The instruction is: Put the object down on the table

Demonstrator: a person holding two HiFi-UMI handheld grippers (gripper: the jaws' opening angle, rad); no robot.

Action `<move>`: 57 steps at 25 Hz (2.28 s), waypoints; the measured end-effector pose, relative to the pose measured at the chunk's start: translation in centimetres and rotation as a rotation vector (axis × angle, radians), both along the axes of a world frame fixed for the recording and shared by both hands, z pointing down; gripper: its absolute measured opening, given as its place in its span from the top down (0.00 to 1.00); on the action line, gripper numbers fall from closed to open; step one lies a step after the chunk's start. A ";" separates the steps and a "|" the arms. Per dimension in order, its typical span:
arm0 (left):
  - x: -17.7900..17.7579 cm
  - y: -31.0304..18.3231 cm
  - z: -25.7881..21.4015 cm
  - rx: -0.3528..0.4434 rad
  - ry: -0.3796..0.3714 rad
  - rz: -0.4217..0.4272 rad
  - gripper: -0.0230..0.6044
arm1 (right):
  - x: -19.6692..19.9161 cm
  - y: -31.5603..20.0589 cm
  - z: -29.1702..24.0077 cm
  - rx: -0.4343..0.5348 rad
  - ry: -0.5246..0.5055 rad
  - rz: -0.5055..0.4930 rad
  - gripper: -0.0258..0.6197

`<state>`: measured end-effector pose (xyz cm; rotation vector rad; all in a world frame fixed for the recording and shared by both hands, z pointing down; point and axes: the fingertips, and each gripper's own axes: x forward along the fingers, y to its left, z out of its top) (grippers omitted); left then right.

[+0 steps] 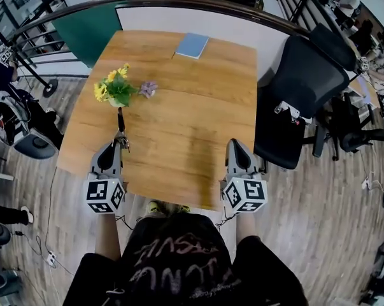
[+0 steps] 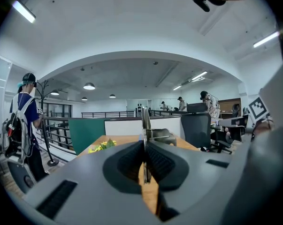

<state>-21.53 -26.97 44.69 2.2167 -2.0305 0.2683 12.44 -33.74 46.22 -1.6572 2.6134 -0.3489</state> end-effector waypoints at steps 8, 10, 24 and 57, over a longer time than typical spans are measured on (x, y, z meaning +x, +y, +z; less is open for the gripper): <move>0.1 -2.2 0.1 0.003 0.001 0.073 0.94 | -0.2 -0.2 -0.5 0.004 0.013 0.048 0.95; -0.3 -2.6 0.1 0.004 0.006 0.090 0.94 | -0.6 0.0 -0.7 0.006 0.017 0.061 0.95; -0.9 -5.9 -0.8 0.027 -0.194 0.260 0.94 | -2.9 0.7 -1.1 0.000 0.026 0.140 0.95; 3.4 -15.3 10.9 -0.115 -1.083 0.583 0.94 | -5.1 -0.7 -1.7 -0.004 0.044 0.176 0.95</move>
